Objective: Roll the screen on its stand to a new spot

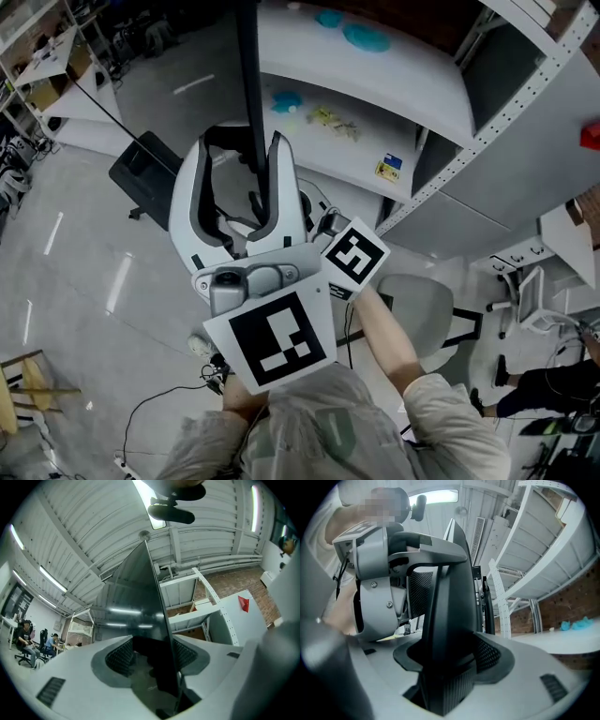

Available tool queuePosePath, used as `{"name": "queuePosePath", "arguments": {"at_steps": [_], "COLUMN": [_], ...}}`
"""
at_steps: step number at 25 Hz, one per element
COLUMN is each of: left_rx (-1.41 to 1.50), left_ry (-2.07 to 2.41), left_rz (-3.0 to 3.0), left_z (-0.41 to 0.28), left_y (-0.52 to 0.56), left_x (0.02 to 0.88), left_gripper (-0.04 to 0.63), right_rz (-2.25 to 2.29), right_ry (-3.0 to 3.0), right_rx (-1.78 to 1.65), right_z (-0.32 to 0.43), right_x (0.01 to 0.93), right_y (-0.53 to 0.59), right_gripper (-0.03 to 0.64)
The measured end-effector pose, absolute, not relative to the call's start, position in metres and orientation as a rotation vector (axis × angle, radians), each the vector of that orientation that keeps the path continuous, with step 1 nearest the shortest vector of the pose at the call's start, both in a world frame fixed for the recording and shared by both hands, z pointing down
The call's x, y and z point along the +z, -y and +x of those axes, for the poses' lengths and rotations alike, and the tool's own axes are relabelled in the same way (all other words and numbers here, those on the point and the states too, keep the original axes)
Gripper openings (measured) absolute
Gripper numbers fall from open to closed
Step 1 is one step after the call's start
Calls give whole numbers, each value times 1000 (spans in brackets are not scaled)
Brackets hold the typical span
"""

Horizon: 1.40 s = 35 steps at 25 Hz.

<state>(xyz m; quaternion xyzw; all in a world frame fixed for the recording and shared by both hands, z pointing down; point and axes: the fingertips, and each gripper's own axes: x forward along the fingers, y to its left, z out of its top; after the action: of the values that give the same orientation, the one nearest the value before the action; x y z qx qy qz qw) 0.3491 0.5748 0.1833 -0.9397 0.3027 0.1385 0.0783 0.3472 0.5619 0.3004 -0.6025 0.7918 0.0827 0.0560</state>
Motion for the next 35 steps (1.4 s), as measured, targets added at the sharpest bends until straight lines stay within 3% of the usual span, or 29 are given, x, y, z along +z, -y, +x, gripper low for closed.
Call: {"name": "queuePosePath", "arguments": {"at_steps": [10,21,23,25,30,35], "left_rx": [394,442,438,439,456,455], "left_ry": [-857,-708,-619,-538,-501,-526], "left_rz": [-2770,-2807,-2871,-2908,-2883,-2881], "left_z": [387,381,381,379,353,316], "left_y": [-608,-620,-627,-635,-643,-613], "left_x": [181,192,200,206,217,240], "left_gripper": [259,262,236,194,30,14], "right_rz": [-1896,-2072,-2124,-2196,-2406,-2385], "right_ry": [-2439,-2376,-2329,-2278,-2052,-2021], "right_rx": [291,367,359,352,416,316], "right_z": [378,375,381,388,380,350], "right_x": [308,316,314,313,303,309], "right_y": [-596,-616,-622,-628,-640,-667], "right_gripper": [261,259,252,163,129,49]}}
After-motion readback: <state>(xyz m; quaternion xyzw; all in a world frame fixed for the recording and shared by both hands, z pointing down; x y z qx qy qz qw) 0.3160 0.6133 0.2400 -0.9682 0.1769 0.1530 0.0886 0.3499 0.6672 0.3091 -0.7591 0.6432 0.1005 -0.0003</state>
